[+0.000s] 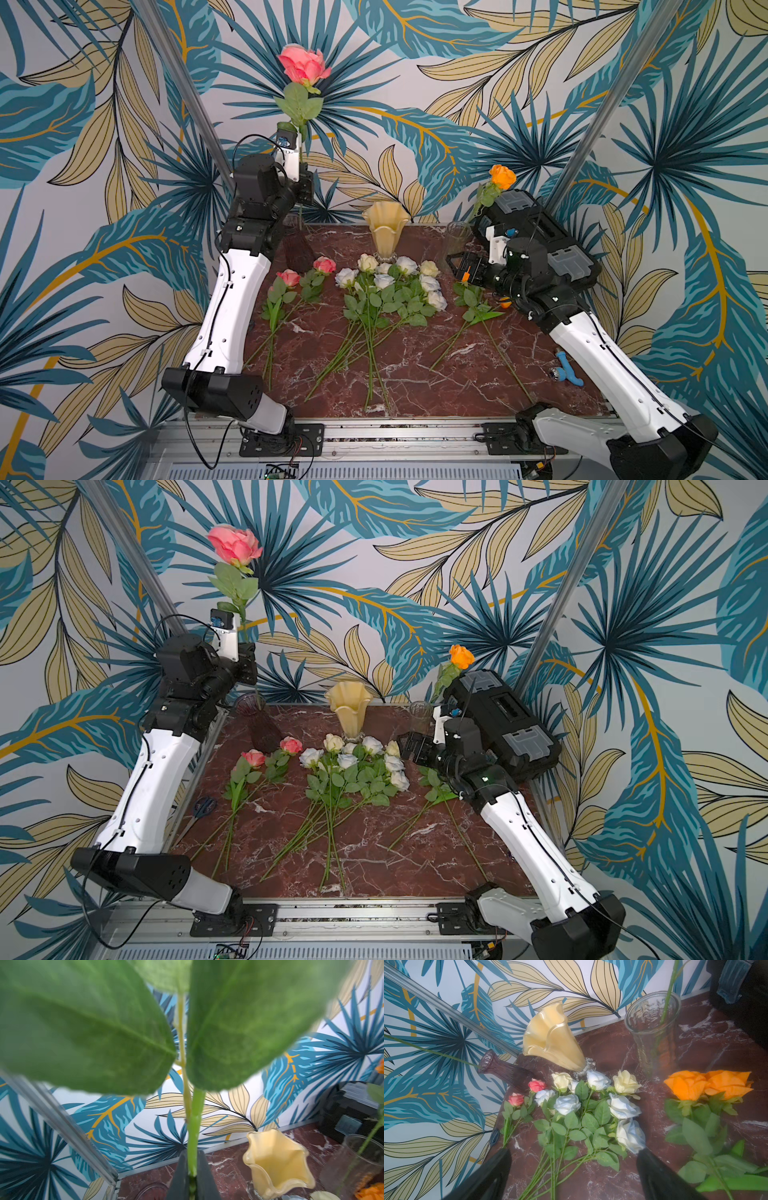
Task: Arrange the flowers in different vases according to their variety
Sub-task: Insert the flower into the vase.
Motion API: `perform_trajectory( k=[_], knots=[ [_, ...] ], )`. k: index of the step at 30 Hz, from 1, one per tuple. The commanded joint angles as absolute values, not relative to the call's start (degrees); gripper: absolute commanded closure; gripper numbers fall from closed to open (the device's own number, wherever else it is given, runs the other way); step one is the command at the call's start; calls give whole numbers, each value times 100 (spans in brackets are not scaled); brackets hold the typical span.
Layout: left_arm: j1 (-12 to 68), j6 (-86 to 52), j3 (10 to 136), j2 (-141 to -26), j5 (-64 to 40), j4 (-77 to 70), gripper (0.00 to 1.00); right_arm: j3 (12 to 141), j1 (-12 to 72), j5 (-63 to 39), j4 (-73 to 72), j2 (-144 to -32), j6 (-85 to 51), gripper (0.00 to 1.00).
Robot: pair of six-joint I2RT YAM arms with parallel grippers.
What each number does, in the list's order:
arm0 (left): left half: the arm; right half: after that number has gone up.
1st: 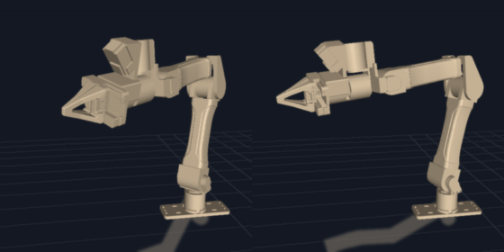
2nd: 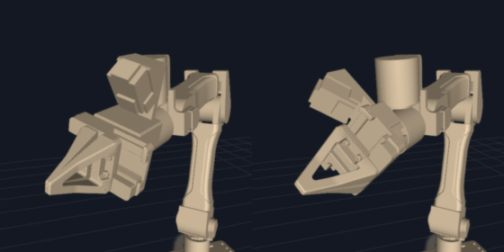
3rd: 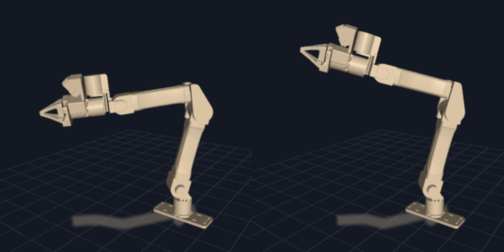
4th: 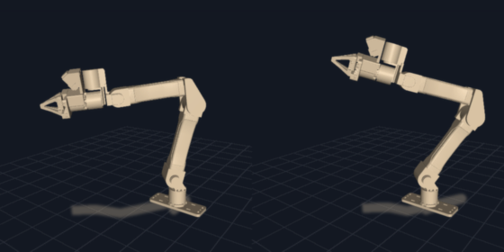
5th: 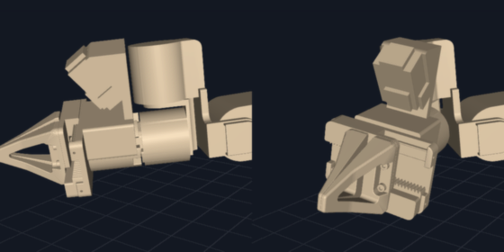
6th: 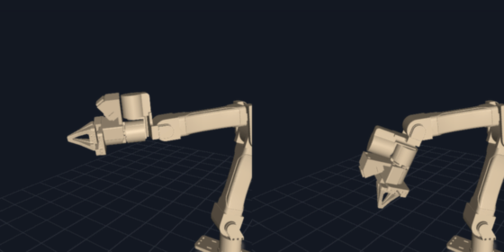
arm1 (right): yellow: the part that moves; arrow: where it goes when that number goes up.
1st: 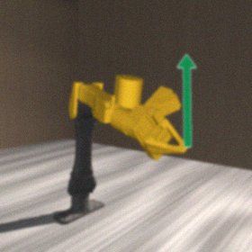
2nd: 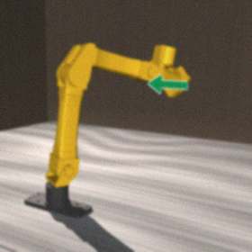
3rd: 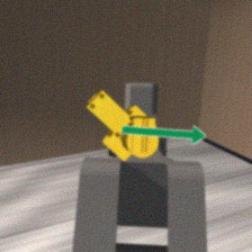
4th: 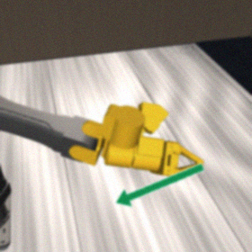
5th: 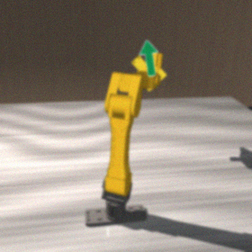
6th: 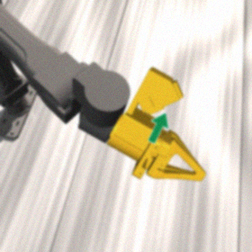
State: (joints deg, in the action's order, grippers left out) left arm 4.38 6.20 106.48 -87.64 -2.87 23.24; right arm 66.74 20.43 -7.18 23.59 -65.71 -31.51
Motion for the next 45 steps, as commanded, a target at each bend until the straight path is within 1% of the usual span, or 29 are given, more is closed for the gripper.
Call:
perform_trajectory(
  k=[1,6,11,18,25,26,27,28,30,31,33,34,36,37,41,45],
  knots=[
    [180,684,10920,-8720,-221,2013,100,6580,2074,-615,2329,-6497,-3181,1],
    [-155,427,10600,-8789,-495,1652,100,6710,2070,-606,2337,-6603,-3147,1],
    [-218,208,10225,-8921,-695,1143,100,6883,2069,-588,2404,-6727,-3085,1],
    [-246,-52,9518,-9016,-697,580,100,6958,2074,-589,2489,-6763,-3085,1],
    [-242,-90,8614,-8926,-403,172,100,6953,2068,-557,2608,-6706,-3102,1],
    [-244,-73,8521,-8902,-354,146,92,6937,2074,-562,2619,-6698,-3102,1],
    [-242,-62,8402,-8874,-279,112,79,6929,2074,-558,2634,-6702,-3107,1],
    [-241,-41,8315,-8860,-224,82,68,6916,2073,-563,2637,-6697,-3111,1],
    [-245,-13,8149,-8809,-153,94,39,6906,2072,-593,2645,-6715,-3127,1],
    [-239,-30,8087,-8788,-113,112,27,6907,2074,-596,2646,-6731,-3134,1],
    [-246,-90,7964,-8714,-79,140,12,6908,2083,-615,2646,-6758,-3146,1],
    [-242,-101,7913,-8660,-86,154,7,6904,2091,-615,2646,-6767,-3146,1],
    [-241,-169,7813,-8529,-91,192,1,6885,2100,-603,2646,-6793,-3132,1],
    [-236,-188,7813,-8477,-87,245,0,6883,2107,-601,2646,-6794,-3138,1],
    [-120,-97,7823,-8210,-63,628,0,6816,2131,-590,2674,-6861,-3124,1],
    [85,187,7785,-7870,190,985,0,6715,2178,-588,2646,-6899,-3137,1]
  ],
)
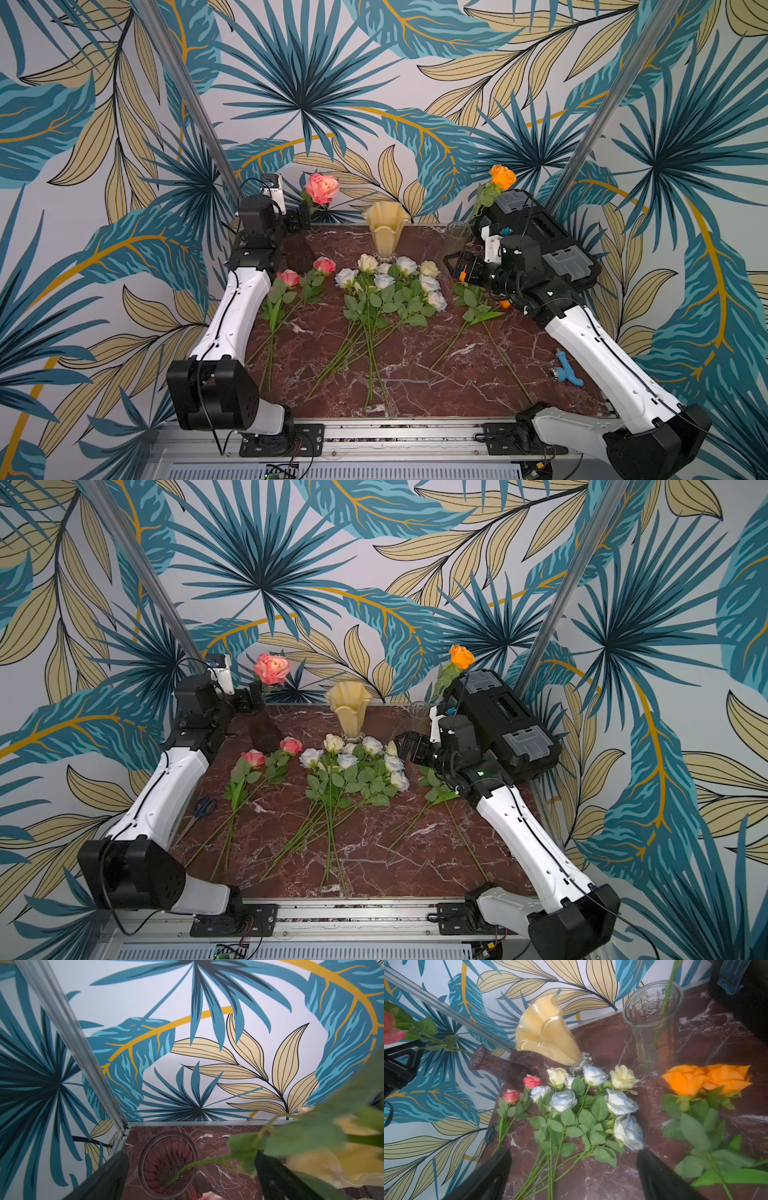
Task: Arrange the flowers in different vases according to their variety
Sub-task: Insert the flower into the vase.
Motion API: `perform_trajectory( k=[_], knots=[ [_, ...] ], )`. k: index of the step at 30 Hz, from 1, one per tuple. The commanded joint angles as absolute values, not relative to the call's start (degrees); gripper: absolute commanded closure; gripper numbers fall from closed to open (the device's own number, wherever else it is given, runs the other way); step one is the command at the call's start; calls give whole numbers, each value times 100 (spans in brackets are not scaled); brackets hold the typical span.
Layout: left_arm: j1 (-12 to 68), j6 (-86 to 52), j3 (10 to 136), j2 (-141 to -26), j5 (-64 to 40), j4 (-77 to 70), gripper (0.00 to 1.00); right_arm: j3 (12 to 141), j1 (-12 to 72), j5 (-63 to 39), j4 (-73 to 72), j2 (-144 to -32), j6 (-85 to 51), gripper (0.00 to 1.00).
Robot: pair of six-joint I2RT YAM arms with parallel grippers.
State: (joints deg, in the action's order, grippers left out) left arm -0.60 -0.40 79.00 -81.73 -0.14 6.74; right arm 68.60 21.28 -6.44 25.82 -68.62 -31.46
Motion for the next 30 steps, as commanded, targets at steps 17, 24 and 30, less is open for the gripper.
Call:
perform_trajectory(
  k=[17,24,30],
  knots=[
    [997,-638,6842,-5768,743,3346,0,6683,2350,-645,2707,-6941,-3088,1],
    [2149,-1297,6427,-5415,650,4307,0,6671,2432,-673,2722,-6999,-3076,1],
    [2622,-2191,5809,-5540,-30,4348,1,6576,2509,-670,2716,-6973,-3107,1]
  ],
)
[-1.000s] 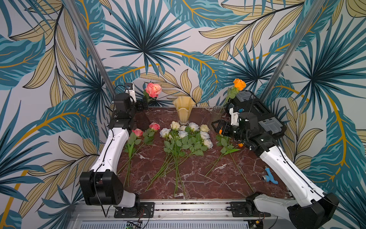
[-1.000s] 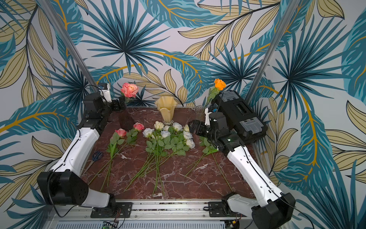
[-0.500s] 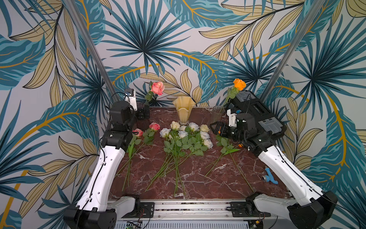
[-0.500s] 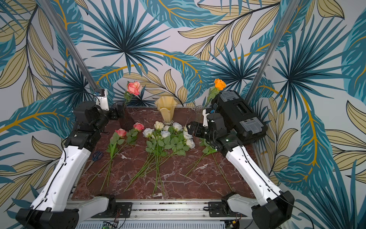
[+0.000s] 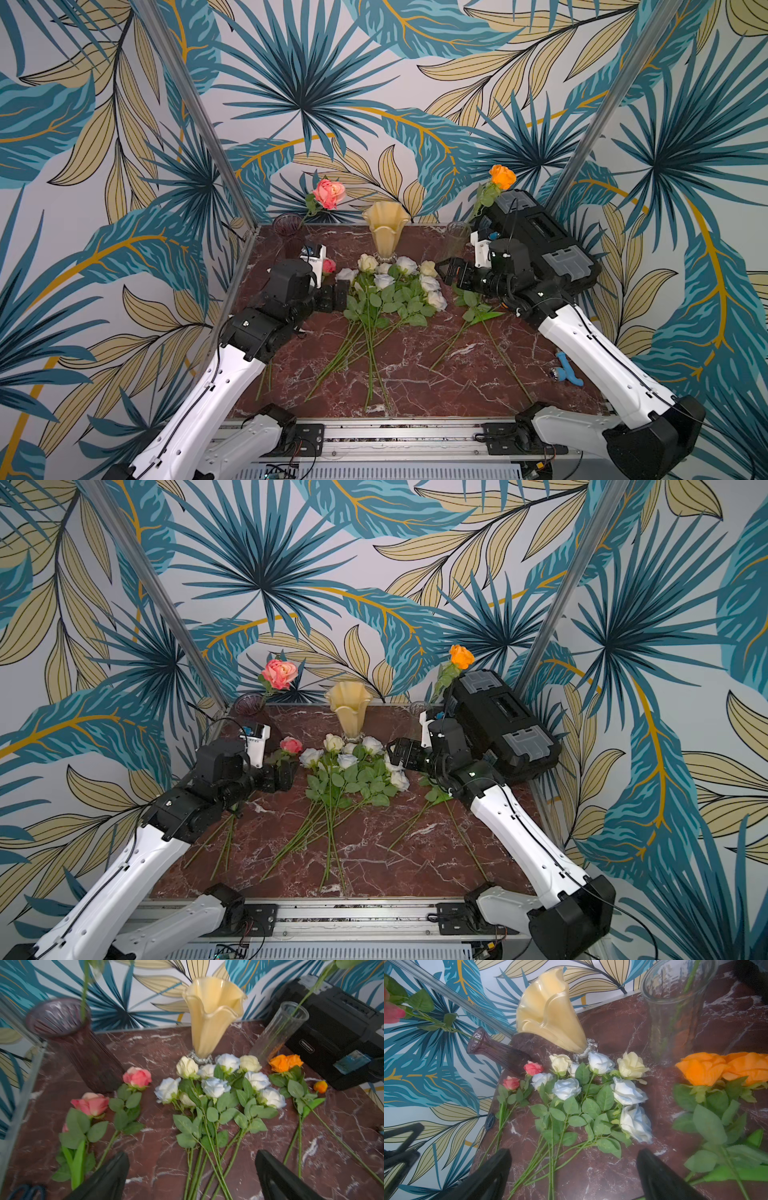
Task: Arrange the flowers in different vases according to their variety
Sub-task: Insert the flower into the vase, then pick up the flower at the center of the board.
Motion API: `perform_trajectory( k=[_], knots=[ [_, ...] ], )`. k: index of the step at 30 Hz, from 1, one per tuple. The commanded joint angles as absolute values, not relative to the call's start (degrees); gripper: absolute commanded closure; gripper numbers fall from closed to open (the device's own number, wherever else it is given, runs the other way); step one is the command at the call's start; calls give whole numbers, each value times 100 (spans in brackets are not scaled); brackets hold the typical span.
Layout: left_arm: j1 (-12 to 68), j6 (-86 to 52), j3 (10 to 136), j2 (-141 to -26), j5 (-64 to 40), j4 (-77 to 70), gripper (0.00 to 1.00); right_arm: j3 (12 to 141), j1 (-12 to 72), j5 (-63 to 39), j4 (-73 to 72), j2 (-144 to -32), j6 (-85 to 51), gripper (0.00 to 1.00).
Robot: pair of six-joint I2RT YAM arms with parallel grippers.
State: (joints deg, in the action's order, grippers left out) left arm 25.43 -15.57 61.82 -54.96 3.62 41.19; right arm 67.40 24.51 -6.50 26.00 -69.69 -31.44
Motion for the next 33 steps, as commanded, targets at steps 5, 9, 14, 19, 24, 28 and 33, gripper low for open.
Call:
perform_trajectory(
  k=[5,9,14,19,24,28,33],
  knots=[
    [3012,-2932,5207,-5832,-381,4024,4,6454,2556,-624,2716,-6884,-3153,1],
    [3359,-3045,5230,-6539,-341,3937,6,6372,2584,-589,2715,-6812,-3197,1],
    [3613,-3180,5648,-7608,-176,4360,9,6329,2604,-561,2758,-6735,-3196,1],
    [3700,-3594,5586,-8000,-164,4221,18,6242,2606,-485,2794,-6603,-3203,2],
    [3725,-3945,5525,-8164,-300,4048,28,6156,2609,-435,2839,-6504,-3216,2],
    [3735,-3971,5518,-8374,-368,3991,39,6144,2608,-413,2857,-6478,-3201,2],
    [3744,-3973,5653,-8732,-382,4043,48,6179,2606,-404,2870,-6491,-3183,2]
  ],
)
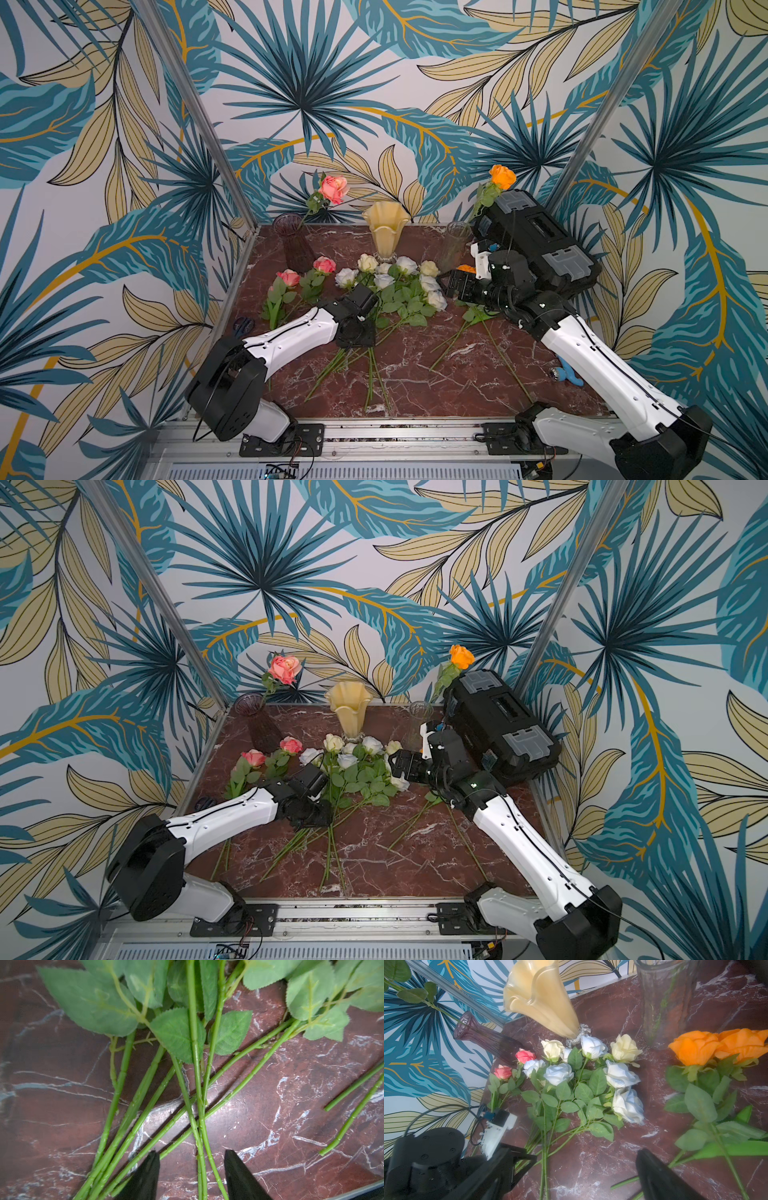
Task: Arrange the flowers in different vases according to their variety
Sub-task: Pick up the flower at the center of the board.
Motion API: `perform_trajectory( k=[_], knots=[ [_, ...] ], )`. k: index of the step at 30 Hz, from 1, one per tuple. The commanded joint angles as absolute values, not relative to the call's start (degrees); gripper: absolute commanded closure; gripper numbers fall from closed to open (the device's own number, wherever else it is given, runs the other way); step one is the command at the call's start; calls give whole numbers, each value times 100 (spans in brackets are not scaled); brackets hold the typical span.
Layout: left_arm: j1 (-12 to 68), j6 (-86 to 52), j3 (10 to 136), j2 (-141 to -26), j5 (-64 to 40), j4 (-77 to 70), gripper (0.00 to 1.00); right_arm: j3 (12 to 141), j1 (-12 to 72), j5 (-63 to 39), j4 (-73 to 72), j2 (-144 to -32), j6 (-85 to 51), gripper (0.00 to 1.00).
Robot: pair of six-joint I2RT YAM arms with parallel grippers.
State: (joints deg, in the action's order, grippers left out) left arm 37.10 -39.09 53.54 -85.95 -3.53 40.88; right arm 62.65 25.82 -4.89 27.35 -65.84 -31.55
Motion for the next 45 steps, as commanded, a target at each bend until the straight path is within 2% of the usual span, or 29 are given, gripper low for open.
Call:
perform_trajectory(
  k=[1,17,35,45],
  knots=[
    [3744,-3981,5664,-8788,-363,4054,49,6179,2609,-400,2882,-6488,-3182,2],
    [3729,-4086,6127,-9353,210,4315,70,6141,2610,-237,3014,-6289,-3129,2],
    [3639,-4249,6127,-9736,265,4151,70,6152,2608,-119,3133,-6193,-3089,2],
    [3604,-4185,6279,-10016,221,3999,66,6181,2610,-62,3182,-6179,-3085,2]
  ],
)
